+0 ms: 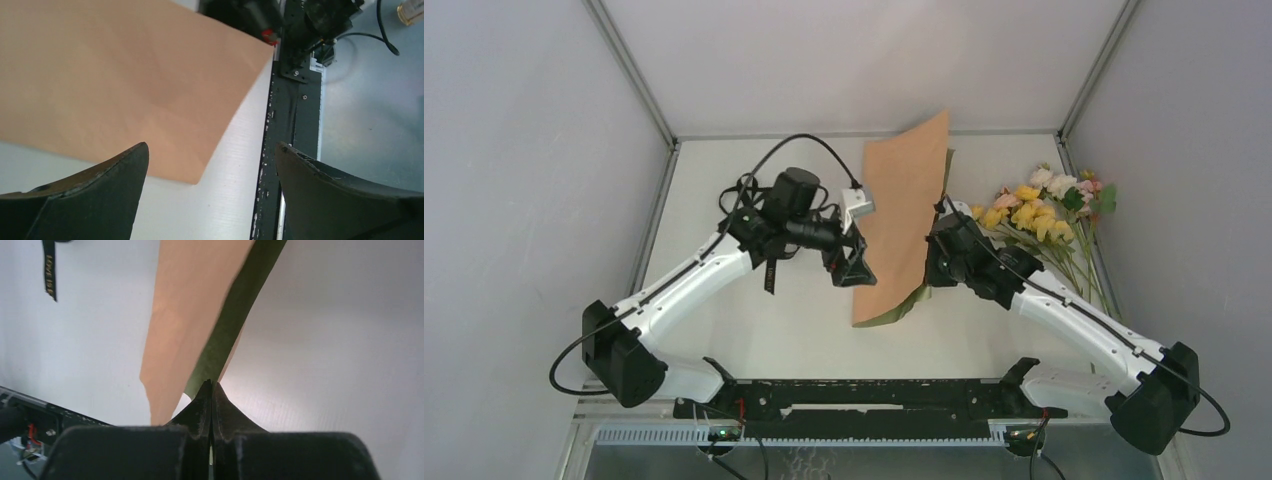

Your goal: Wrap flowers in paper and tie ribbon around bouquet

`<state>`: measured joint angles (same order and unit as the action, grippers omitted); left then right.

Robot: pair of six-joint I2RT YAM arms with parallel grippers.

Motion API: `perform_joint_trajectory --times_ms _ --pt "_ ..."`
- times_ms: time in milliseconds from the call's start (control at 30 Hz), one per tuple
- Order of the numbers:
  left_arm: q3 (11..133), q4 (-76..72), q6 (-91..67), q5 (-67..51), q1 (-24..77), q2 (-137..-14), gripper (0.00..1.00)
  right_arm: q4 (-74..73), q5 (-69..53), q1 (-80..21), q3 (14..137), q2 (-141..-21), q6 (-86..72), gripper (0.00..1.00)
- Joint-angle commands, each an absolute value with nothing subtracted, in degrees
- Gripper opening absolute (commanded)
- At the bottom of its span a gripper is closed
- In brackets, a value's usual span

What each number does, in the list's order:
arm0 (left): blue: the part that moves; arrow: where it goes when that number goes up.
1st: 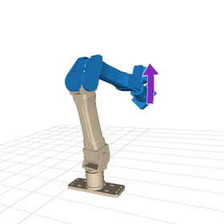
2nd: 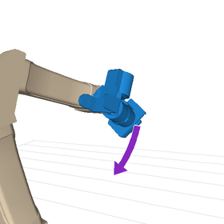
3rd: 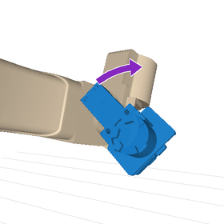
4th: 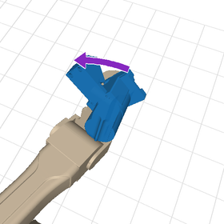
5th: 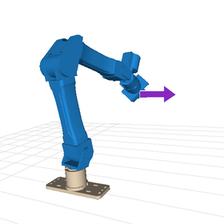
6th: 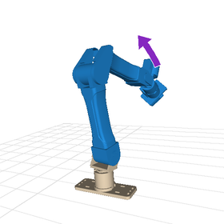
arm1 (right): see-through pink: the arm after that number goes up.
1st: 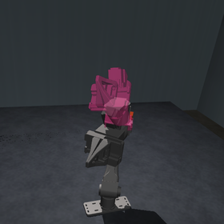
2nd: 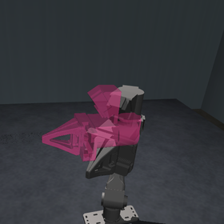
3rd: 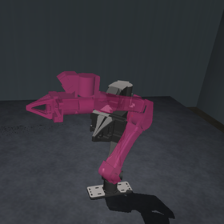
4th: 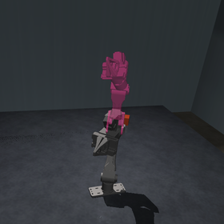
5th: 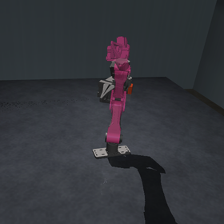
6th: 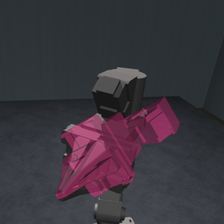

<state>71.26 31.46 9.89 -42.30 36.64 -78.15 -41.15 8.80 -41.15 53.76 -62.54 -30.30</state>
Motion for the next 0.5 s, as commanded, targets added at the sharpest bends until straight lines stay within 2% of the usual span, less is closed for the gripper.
perform_joint_trajectory --times_ms 0,300,467 --pt "73.57 28.91 9.21 -35.94 42.10 -76.25 1.00 -36.03 3.78 -38.03 55.98 -60.54 -32.77 0.00" --pt "74.76 26.93 16.90 -13.58 54.16 -80.64 1.00 -30.00 -5.08 -33.06 53.94 -59.92 -38.42 0.00" --pt "78.42 24.99 15.12 -11.89 55.20 -83.09 1.00 -29.65 -6.65 -32.47 53.67 -60.25 -39.32 0.00"
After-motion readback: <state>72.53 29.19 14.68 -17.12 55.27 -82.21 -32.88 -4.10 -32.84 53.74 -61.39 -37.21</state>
